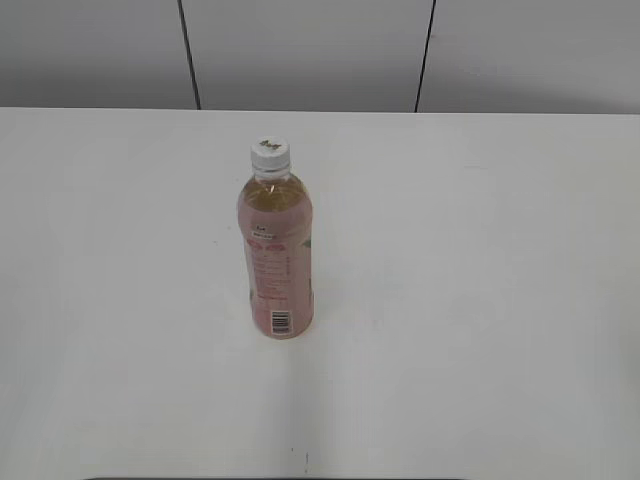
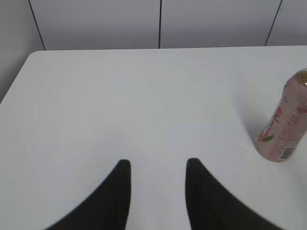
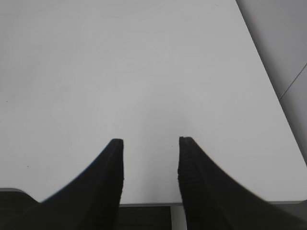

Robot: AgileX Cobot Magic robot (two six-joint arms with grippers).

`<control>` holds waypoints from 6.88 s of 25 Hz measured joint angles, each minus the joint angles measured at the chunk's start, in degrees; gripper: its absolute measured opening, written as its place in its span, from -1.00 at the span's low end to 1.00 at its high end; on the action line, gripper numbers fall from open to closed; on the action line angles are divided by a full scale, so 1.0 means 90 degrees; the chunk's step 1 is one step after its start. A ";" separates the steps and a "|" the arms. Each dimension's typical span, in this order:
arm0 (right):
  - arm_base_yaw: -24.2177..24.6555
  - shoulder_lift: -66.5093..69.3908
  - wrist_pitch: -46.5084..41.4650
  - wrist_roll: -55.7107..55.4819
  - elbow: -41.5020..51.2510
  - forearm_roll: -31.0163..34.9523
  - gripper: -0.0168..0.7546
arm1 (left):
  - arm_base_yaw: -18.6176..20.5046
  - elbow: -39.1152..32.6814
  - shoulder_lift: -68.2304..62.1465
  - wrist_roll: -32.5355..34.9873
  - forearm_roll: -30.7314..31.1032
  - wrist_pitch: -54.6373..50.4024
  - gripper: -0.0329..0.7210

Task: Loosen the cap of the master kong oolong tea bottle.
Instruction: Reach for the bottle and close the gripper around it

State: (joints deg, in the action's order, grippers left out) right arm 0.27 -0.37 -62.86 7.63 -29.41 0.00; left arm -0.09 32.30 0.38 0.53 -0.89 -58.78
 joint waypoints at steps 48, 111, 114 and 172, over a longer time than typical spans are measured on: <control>0.0000 0.0000 0.0000 0.0000 0.0000 0.0000 -0.19 | 0.0000 -0.0108 -0.0570 0.0000 -0.0653 0.2486 -0.26; 0.0000 0.0000 0.0000 -0.0027 0.0000 0.0000 -0.19 | -0.3338 -0.1939 -1.2083 -0.0580 0.2166 1.4178 0.67; 0.0000 0.0000 0.0000 -0.0033 0.0000 0.0000 -0.19 | -0.3338 -0.1865 -1.2124 -0.0580 0.2171 1.4185 0.66; 0.0000 0.0767 0.0022 0.0222 -0.0201 0.0370 -0.19 | -0.3352 -0.0298 -1.2875 -0.0608 0.2653 1.4225 0.07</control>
State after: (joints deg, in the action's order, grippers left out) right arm 0.27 6.53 -62.66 9.63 -31.22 3.33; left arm -30.26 29.62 -115.49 -4.94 22.98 69.25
